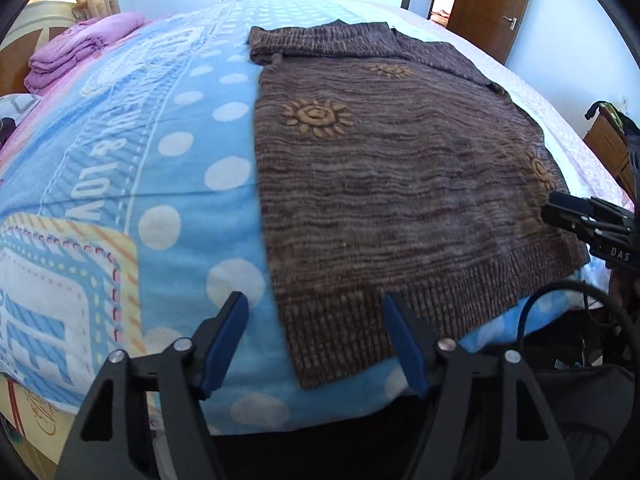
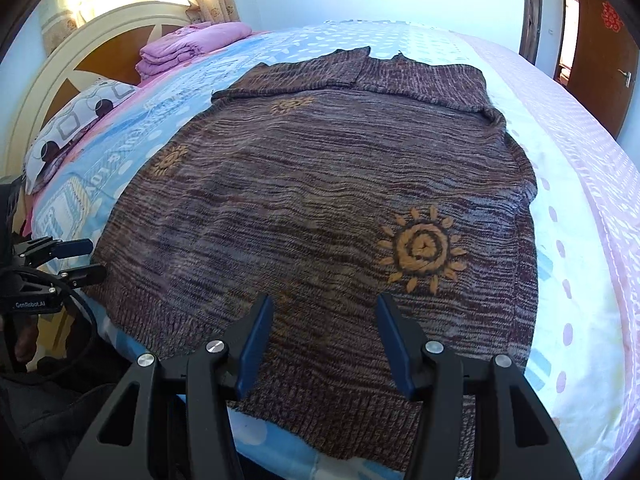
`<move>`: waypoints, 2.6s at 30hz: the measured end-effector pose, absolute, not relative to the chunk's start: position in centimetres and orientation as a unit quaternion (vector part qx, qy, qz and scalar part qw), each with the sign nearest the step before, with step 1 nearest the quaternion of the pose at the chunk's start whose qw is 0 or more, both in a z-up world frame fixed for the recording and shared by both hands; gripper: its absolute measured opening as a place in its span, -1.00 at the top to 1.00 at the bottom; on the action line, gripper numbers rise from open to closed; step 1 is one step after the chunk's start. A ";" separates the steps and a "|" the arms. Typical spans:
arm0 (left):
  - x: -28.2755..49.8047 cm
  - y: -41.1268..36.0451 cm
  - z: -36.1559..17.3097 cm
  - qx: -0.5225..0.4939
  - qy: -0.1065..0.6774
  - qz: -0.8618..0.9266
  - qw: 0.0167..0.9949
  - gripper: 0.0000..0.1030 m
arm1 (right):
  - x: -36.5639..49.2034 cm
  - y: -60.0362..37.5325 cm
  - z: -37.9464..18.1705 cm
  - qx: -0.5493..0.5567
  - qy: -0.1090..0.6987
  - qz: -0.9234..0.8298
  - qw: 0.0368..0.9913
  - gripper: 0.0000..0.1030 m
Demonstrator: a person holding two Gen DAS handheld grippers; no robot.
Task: Fold small clothes
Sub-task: 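Close both tools on the ribbed hem of the brown sweater, then lift the hem with both tools and fold it over toward the collar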
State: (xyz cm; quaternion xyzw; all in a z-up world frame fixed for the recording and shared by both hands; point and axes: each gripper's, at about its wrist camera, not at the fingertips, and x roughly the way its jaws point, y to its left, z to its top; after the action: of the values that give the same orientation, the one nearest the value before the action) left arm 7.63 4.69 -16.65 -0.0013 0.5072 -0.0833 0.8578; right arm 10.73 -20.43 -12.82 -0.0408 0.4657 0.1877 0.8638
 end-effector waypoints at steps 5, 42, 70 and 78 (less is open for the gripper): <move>7.2 4.4 -16.8 -0.004 0.505 -0.085 0.859 0.01 | 10.4 -19.9 -12.8 -0.047 0.464 0.195 0.863 -0.06; 6.7 4.0 -15.1 0.011 0.459 -0.098 0.883 0.82 | 6.2 -30.9 -14.3 0.058 0.505 0.098 0.855 0.13; 7.1 7.1 -8.9 -0.077 0.392 -0.141 0.906 0.83 | 3.0 -34.1 -5.1 0.155 0.340 0.172 0.912 0.89; 9.2 7.4 -6.9 -0.063 0.362 -0.135 0.920 0.83 | 5.9 -33.5 -3.0 0.149 0.317 0.174 0.920 0.89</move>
State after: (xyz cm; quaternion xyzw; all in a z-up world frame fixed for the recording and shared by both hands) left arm 9.16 7.42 -6.89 -0.0627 0.3616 -0.1354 0.9203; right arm 5.93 -33.51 -3.01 0.1491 0.3165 0.1744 0.9204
